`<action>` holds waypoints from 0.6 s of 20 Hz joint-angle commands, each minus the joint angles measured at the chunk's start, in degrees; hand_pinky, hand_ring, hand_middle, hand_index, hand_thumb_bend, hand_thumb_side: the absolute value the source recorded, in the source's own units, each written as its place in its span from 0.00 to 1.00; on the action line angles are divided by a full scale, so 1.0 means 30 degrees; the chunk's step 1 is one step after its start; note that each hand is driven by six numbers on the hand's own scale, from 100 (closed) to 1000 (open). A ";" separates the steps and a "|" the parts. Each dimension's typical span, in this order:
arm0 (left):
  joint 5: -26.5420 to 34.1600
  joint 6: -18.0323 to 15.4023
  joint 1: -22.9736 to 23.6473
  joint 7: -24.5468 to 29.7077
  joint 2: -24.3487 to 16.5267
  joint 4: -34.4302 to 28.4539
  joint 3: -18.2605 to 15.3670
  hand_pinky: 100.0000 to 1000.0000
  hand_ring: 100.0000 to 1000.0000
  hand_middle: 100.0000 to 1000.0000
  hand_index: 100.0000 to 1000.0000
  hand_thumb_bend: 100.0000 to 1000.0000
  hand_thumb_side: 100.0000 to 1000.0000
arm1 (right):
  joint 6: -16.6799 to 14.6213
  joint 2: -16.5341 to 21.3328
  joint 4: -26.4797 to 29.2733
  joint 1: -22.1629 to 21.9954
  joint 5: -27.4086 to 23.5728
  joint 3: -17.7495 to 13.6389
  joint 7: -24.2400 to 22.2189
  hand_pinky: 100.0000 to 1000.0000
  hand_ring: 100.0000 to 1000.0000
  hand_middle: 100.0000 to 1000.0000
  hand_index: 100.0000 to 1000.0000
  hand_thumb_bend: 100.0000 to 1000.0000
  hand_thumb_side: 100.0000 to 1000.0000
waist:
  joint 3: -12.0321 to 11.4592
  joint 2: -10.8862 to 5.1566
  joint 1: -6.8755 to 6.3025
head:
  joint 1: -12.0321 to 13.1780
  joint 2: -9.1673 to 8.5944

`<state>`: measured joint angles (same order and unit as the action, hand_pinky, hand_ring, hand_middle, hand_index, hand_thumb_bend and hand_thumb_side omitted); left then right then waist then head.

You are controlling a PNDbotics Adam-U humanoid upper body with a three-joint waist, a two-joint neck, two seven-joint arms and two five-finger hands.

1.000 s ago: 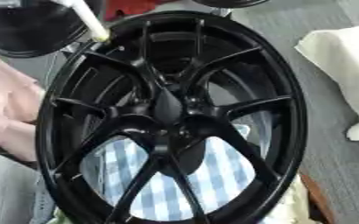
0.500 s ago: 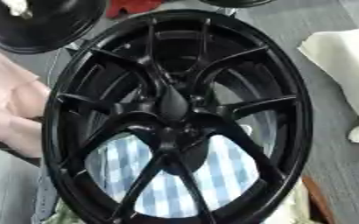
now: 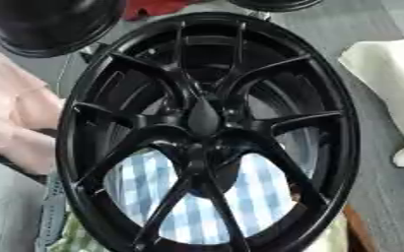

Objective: Pull the pin out of the wheel hub.

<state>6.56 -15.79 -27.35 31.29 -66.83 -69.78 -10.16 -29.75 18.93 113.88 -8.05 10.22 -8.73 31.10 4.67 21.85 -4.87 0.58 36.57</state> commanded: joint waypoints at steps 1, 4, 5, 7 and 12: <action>-0.0430 -0.0132 0.0546 -0.0735 -0.0155 0.0214 -0.0482 0.73 0.41 0.22 0.31 0.00 0.01 | -0.0081 0.0157 0.0237 0.0086 -0.0081 -0.0205 0.0051 0.78 0.68 0.61 0.63 0.00 0.26 | 0.0012 -0.0503 0.0078 | 0.0106 -0.0331; -0.0537 -0.0192 0.1175 -0.1464 0.0510 0.0309 -0.0457 0.74 0.42 0.26 0.36 0.00 0.01 | -0.0100 0.0074 0.0237 0.0155 -0.0175 -0.0233 0.0033 0.78 0.68 0.61 0.63 0.00 0.26 | 0.0063 -0.0458 0.0150 | 0.0220 -0.0455; -0.0554 -0.0170 0.1354 -0.1570 0.0672 0.0330 -0.0406 0.75 0.43 0.27 0.37 0.00 0.01 | -0.0090 0.0045 0.0237 0.0171 -0.0204 -0.0234 0.0021 0.78 0.68 0.61 0.63 0.00 0.26 | 0.0082 -0.0442 0.0169 | 0.0235 -0.0502; -0.0856 -0.0060 0.1646 -0.1667 0.0884 0.0402 -0.0342 0.79 0.52 0.42 0.54 0.00 0.00 | -0.0094 0.0006 0.0237 0.0186 -0.0224 -0.0245 -0.0004 0.78 0.68 0.61 0.63 0.00 0.25 | 0.0105 -0.0415 0.0204 | 0.0242 -0.0571; -0.3049 0.0242 0.1909 -0.2888 0.0985 0.0736 -0.0396 0.90 0.79 0.81 0.93 0.41 0.45 | -0.0135 -0.0015 0.0237 0.0193 -0.0258 -0.0258 -0.0041 0.78 0.68 0.61 0.63 0.00 0.26 | 0.0097 -0.0410 0.0241 | 0.0267 -0.0612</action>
<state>-1.01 -15.18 -21.46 23.75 -61.95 -67.50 -10.30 -30.01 18.38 113.88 -7.56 9.90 -8.86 30.99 5.02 21.86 -4.11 1.21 35.57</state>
